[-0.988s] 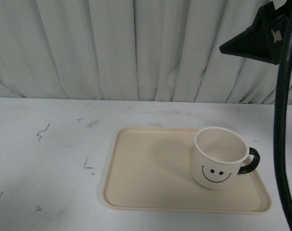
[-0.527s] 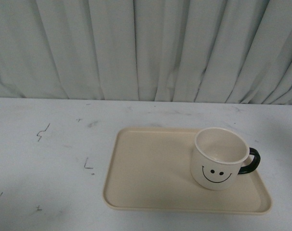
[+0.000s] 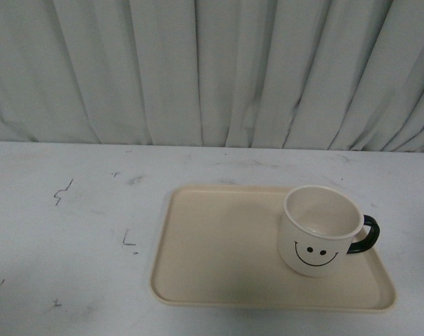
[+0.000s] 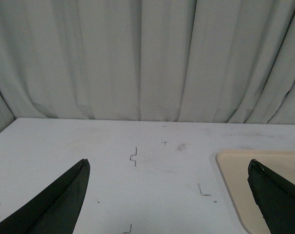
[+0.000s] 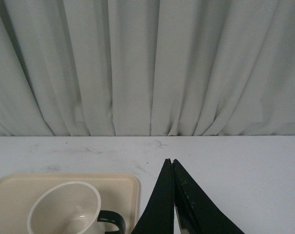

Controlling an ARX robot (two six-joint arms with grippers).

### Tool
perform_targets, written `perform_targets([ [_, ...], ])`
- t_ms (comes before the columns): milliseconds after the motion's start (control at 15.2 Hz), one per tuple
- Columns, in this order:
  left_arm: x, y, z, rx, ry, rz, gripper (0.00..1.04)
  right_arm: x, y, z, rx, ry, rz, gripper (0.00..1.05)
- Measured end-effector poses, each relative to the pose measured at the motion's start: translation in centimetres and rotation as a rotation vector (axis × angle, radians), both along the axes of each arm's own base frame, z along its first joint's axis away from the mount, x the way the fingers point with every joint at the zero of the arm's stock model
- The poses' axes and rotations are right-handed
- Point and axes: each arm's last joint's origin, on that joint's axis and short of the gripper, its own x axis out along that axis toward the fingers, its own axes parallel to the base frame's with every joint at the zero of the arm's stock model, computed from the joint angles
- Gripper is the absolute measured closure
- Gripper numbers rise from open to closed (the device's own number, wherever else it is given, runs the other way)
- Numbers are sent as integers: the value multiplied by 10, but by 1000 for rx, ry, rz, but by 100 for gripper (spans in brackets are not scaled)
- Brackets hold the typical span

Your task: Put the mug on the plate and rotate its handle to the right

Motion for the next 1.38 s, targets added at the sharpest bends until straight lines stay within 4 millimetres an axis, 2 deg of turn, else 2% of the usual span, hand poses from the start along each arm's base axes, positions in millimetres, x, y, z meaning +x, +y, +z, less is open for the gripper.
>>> perform_targets([
  [132, 0, 0, 0, 0, 0, 0, 7, -13, 0, -2, 0, -42, 0, 103],
  [264, 0, 0, 0, 0, 0, 0, 7, -25, 0, -16, 0, 28, 1, 103],
  [461, 0, 0, 0, 0, 0, 0, 7, -37, 0, -8, 0, -20, 0, 103],
  [593, 0, 0, 0, 0, 0, 0, 7, -45, 0, -12, 0, 5, 0, 103],
  [791, 0, 0, 0, 0, 0, 0, 7, -55, 0, -7, 0, -18, 0, 103],
  [1384, 0, 0, 0, 0, 0, 0, 7, -74, 0, -3, 0, -29, 0, 103],
])
